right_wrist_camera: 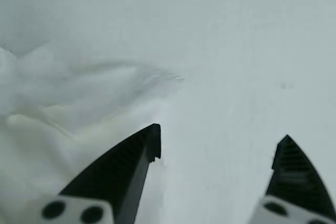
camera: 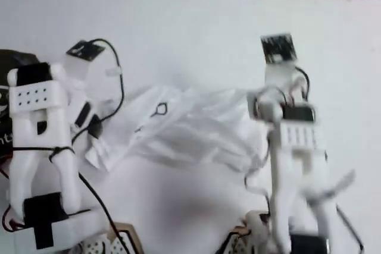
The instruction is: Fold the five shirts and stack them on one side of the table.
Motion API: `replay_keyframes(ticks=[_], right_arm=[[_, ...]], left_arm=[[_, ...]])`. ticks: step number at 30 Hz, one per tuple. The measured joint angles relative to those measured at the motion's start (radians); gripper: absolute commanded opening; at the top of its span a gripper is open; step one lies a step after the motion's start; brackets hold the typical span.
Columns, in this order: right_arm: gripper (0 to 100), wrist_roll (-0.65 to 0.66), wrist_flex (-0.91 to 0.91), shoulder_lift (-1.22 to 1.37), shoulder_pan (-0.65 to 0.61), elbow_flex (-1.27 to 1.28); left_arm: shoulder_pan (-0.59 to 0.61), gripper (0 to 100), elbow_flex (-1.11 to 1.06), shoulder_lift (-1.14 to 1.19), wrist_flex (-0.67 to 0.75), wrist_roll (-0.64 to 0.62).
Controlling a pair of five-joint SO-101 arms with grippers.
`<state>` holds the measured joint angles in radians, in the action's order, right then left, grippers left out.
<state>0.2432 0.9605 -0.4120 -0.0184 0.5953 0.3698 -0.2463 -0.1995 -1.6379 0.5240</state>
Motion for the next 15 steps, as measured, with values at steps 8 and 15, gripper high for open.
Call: replay_keyframes(ticks=[8, 15], right_arm=[[34.0, 0.0, 0.213, 0.601, -0.08, -0.549], [34.0, 0.0, 0.416, 1.019, -0.097, -0.991]], left_arm=[[-0.02, 23, -0.021, 0.0, 0.121, -0.04], [-0.094, 23, -0.132, 0.0, 0.222, -0.058]])
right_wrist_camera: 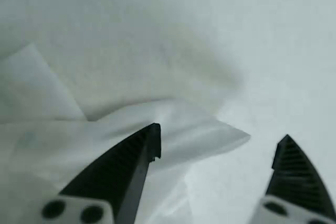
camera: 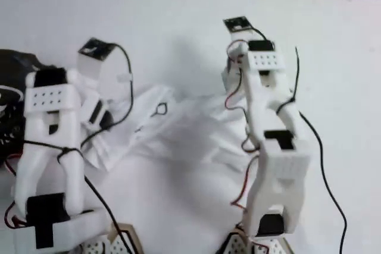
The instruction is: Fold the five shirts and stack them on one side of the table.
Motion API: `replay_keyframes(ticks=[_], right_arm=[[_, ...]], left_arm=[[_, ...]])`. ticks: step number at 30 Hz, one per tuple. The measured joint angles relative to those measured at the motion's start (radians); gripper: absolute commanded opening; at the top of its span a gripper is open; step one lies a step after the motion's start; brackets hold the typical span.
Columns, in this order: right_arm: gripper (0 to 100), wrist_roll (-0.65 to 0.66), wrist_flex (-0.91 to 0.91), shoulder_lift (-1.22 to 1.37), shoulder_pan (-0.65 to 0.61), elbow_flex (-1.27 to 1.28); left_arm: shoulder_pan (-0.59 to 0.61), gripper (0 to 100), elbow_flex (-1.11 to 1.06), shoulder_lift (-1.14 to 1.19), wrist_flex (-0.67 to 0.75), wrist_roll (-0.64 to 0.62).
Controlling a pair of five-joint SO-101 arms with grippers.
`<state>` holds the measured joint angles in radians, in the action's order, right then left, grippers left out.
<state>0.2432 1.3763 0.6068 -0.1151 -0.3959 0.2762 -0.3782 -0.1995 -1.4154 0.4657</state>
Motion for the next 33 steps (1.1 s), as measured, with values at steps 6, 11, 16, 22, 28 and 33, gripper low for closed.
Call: replay_keyframes(ticks=[6, 11, 16, 22, 28, 33], right_arm=[[32.1, 0.0, 0.187, 0.25, 0.0, -0.325], [3.8, 0.0, 0.319, 0.396, 0.0, -0.528], [1.4, -0.002, 0.354, 0.446, 0.005, -0.654], [1.8, -0.002, 0.368, 0.454, 0.002, -0.79], [1.8, 0.0, 0.37, 0.397, 0.006, -0.887], [1.8, 0.0, 0.37, 0.176, 0.011, -0.891]], left_arm=[[-0.005, 23, -0.086, 0.0, 0.078, -0.005], [-0.005, 23, -0.133, 0.0, 0.141, -0.005], [-0.005, 23, -0.141, 0.0, 0.16, -0.005], [-0.003, 23, -0.141, 0.0, 0.164, -0.005], [-0.003, 23, -0.015, 0.0, 0.107, -0.005], [-0.006, 24, 0.206, 0.0, -0.032, -0.055]])
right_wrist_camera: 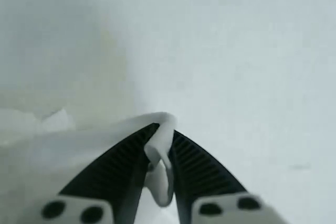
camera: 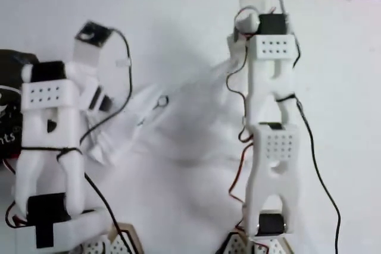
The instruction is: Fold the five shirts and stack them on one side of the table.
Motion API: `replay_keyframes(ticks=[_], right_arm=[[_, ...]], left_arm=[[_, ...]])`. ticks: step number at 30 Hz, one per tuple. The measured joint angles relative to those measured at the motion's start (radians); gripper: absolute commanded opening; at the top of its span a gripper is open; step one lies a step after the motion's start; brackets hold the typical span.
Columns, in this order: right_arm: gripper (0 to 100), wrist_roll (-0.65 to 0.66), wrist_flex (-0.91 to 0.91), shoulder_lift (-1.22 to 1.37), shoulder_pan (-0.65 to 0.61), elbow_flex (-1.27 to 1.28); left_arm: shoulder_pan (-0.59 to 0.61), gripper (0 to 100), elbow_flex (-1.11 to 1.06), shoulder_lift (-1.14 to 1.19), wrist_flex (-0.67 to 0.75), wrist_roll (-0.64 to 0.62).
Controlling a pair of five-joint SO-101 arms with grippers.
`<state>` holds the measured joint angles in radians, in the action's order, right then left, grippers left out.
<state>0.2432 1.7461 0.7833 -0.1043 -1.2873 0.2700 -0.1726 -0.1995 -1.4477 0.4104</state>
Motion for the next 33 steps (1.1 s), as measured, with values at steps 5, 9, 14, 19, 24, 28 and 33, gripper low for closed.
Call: replay_keyframes(ticks=[5, 9, 14, 19, 24, 28, 33], right_arm=[[1.8, 0.0, 0.0, -0.261, 0.0, 0.038], [1.8, 0.0, 0.0, -0.516, -0.002, 0.249], [1.8, 0.055, 0.0, -0.895, -0.002, 0.661], [1.8, 0.153, -0.009, -1.229, -0.002, 1.146], [2.0, 0.296, -0.138, -1.513, 0.002, 1.646], [2.8, 0.394, -0.281, -1.691, 0.002, 1.998], [24.8, 0.419, -0.365, -1.781, 0.002, 2.239]], left_arm=[[0.0, 24, 0.216, 0.0, -0.118, -0.048], [0.003, 24, 0.321, 0.0, -0.172, -0.054], [0.0, 24, 0.339, 0.0, -0.183, -0.054], [0.003, 24, 0.272, 0.054, -0.183, -0.054], [0.0, 24, 0.227, 0.216, -0.17, -0.055], [-0.008, 24, 0.227, 0.359, -0.169, -0.057], [-0.074, 24, 0.227, 0.4, -0.166, -0.057]])
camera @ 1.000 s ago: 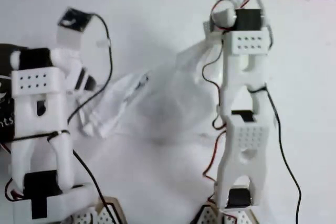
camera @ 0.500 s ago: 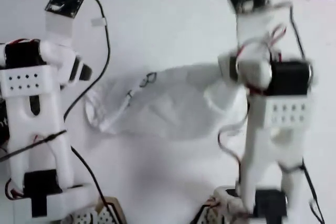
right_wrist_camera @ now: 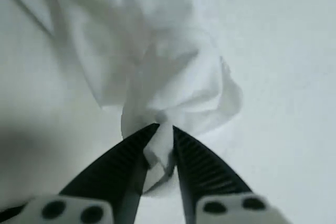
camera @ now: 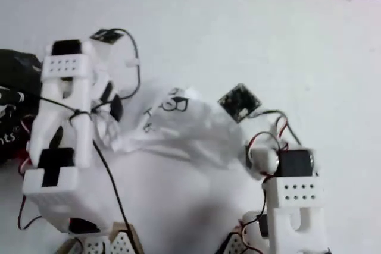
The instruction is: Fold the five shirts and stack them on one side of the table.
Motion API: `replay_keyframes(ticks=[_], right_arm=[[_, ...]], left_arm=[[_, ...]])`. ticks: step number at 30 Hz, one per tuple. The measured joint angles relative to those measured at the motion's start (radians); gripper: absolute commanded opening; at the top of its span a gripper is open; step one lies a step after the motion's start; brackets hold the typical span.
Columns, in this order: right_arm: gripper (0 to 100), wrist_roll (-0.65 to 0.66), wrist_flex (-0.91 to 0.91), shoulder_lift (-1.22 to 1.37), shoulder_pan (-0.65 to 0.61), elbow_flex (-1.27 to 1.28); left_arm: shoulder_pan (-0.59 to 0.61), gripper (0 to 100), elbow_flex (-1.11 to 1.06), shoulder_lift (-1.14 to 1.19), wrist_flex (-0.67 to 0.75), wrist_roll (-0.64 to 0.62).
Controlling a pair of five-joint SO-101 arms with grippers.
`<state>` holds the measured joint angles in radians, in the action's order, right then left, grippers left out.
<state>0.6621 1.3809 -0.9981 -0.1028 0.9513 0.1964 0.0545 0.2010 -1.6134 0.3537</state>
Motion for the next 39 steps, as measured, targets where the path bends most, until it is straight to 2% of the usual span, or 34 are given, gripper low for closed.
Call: replay_keyframes(ticks=[3, 9, 14, 16, 18, 23, 30, 34, 39], right_arm=[[33.9, 0.0, -0.006, -0.014, 0.032, 0.032], [34.1, -0.003, -0.006, -0.02, 0.166, -0.02], [34.1, -0.124, -0.083, -0.018, 0.213, -0.133], [34.1, -0.164, -0.126, 0.0, 0.204, -0.164], [34.1, -0.192, -0.166, 0.064, 0.18, -0.198], [34.2, -0.282, -0.241, 0.344, 0.118, -0.354], [34.2, -0.344, -0.241, 0.872, 0.032, -0.678], [34.2, -0.356, -0.132, 1.146, 0.0, -0.885], [34.2, -0.359, 0.097, 1.404, -0.046, -1.158]], left_arm=[[-0.055, 24, -0.005, -0.005, 0.0, 0.0], [-0.146, 24, -0.012, -0.041, 0.035, 0.002], [-0.137, 23, -0.012, 0.035, 0.104, 0.0], [-0.133, 16, -0.012, 0.094, 0.11, 0.0], [-0.129, 3, -0.012, 0.143, 0.11, 0.0], [-0.132, 3, -0.012, 0.166, 0.092, 0.0], [-0.132, 3, -0.023, 0.129, -0.008, 0.0], [-0.132, 3, -0.092, -0.026, -0.071, 0.0], [-0.084, 3, -0.272, -0.275, -0.086, 0.032]])
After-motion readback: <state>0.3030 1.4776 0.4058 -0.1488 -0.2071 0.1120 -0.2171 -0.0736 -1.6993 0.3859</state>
